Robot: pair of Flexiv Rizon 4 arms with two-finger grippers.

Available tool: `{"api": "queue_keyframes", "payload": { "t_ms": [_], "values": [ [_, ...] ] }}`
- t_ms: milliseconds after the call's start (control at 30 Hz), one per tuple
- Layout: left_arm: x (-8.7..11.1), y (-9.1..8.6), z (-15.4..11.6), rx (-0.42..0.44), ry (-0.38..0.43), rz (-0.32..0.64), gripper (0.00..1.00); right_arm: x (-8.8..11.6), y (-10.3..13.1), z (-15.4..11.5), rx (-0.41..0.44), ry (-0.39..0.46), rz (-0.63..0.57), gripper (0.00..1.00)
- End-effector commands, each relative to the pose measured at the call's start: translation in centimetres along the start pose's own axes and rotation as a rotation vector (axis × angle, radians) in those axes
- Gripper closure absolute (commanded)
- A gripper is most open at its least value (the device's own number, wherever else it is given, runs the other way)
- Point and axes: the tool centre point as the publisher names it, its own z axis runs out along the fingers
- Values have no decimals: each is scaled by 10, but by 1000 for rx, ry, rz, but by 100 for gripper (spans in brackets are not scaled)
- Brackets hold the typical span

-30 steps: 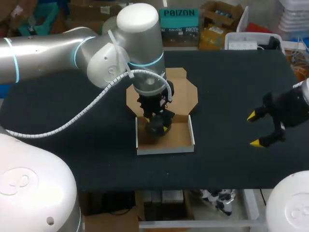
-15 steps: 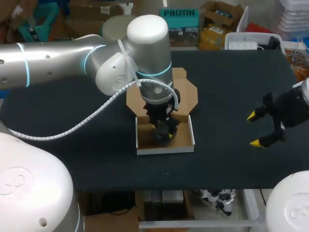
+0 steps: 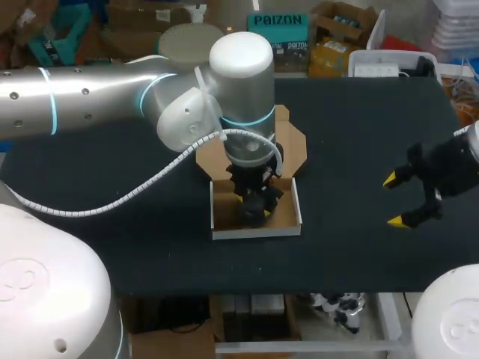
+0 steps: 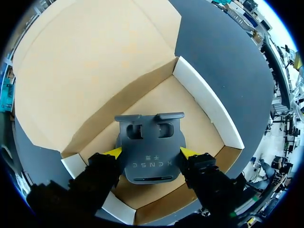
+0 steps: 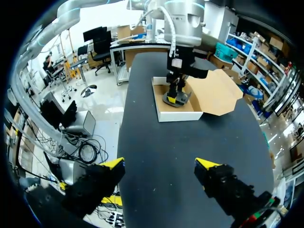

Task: Assemble the packaging by folding the flat box into shape, placing the metal phone stand inside, and closing the box properly

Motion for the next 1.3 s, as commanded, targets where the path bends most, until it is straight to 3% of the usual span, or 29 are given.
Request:
{"api": "queue_keyframes", "payload": {
  "t_ms": [33, 433, 500, 600, 633, 667, 700, 833, 967, 1000, 1300],
  "values": [
    [-4, -1, 1, -1, -11, -14, 100, 0, 0, -1, -4, 3, -1, 0],
    [-11, 0, 4, -13, -2, -47, 100, 0, 0, -1, -4, 3, -1, 0],
    [-10, 1, 4, -12, -2, -48, 89, 0, 0, -1, -4, 3, -1, 0],
    [-8, 1, 2, -9, -7, -46, 61, 0, 0, -1, -4, 3, -1, 0],
    [-8, 1, 2, -9, -8, -45, 49, 0, 0, -1, -4, 3, -1, 0],
    [-8, 1, 2, -8, -10, -45, 29, 0, 0, -1, -4, 3, -1, 0],
    [-7, 1, 2, -7, -12, -42, 23, 0, 0, -1, -4, 3, -1, 0],
    [-5, 2, 2, -6, -16, -38, 9, 0, 0, -1, -4, 3, -1, 0],
    [-5, 2, 1, -5, -21, -40, 6, 0, 0, -1, -4, 3, -1, 0],
    [-5, 3, 0, -4, -23, -42, 1, 0, 0, -1, -4, 3, -1, 0],
    [6, 4, -20, 10, -32, -102, 0, 0, 0, -1, -4, 3, -1, 0]
  ]
}}
